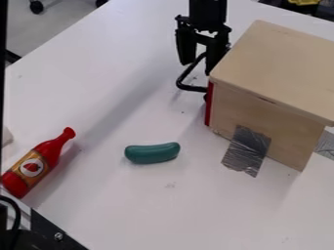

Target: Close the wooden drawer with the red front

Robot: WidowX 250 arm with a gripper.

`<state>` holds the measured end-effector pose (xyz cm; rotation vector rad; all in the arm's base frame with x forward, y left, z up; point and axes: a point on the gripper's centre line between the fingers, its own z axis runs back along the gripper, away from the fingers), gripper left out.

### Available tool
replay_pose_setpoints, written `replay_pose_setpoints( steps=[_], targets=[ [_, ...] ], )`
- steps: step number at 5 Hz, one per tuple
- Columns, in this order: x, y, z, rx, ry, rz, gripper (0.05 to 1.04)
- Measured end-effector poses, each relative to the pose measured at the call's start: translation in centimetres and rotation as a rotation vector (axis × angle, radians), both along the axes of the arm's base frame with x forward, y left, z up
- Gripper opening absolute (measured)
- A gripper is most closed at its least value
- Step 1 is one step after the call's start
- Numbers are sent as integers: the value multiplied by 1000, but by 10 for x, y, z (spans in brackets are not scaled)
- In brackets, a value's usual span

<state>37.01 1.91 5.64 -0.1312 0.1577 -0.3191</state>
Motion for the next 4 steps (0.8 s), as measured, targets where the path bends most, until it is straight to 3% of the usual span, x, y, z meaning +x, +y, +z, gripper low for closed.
replay_pose_setpoints(
  steps=[1, 2, 3, 4],
  targets=[
    [-5, 8, 4, 181, 44, -47, 997],
    [-4, 14, 13, 268, 50, -62, 997],
    [-2, 13, 41, 263, -8, -47, 997],
    [-5, 15, 60, 247, -34, -33, 997]
  ],
)
